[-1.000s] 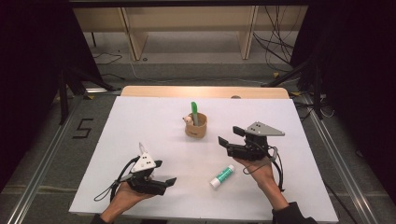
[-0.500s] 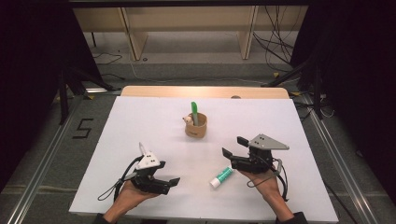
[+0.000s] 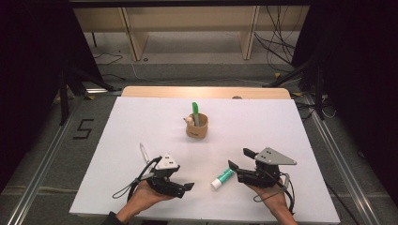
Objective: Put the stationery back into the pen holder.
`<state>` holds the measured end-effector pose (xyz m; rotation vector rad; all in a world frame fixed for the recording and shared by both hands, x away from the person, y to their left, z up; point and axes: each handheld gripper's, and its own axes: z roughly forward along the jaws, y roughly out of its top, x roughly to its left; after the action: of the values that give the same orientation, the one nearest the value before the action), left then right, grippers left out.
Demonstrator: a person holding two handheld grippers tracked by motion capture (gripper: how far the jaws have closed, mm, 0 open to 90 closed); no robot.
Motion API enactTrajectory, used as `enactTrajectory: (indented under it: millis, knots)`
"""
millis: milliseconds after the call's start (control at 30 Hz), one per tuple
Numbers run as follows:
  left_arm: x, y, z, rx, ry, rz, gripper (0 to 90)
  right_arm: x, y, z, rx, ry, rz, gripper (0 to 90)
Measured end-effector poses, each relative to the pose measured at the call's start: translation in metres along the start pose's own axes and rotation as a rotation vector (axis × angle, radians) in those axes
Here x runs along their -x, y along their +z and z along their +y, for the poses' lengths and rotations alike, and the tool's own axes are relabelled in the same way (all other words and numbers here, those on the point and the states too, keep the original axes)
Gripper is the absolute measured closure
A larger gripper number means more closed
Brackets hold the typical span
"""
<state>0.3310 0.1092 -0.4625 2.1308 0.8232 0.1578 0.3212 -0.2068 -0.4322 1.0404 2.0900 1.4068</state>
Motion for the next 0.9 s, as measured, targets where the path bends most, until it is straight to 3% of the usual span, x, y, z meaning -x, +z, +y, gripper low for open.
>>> enactTrajectory:
  millis: [133, 267, 367, 600, 900]
  knots:
    - [0.010, 0.011, 0.008, -0.024, 0.031, -0.009, 15.7, 0.001, -0.010, -0.006, 0.004, 0.013, -0.020, 29.1]
    - [0.014, 0.018, 0.013, -0.048, 0.037, -0.006, 15.7, 0.003, -0.015, -0.010, 0.004, 0.024, -0.022, 29.1]
    - [0.019, 0.027, 0.018, -0.060, 0.034, 0.018, 16.5, 0.005, -0.021, -0.015, 0.002, 0.034, -0.029, 29.0]
    - [0.042, 0.049, 0.034, -0.090, 0.083, 0.020, 16.7, 0.006, -0.026, -0.018, 0.005, 0.040, -0.043, 29.0]
    - [0.053, 0.077, 0.040, -0.151, 0.110, 0.018, 22.9, 0.008, -0.027, -0.020, 0.009, 0.046, -0.050, 29.0]
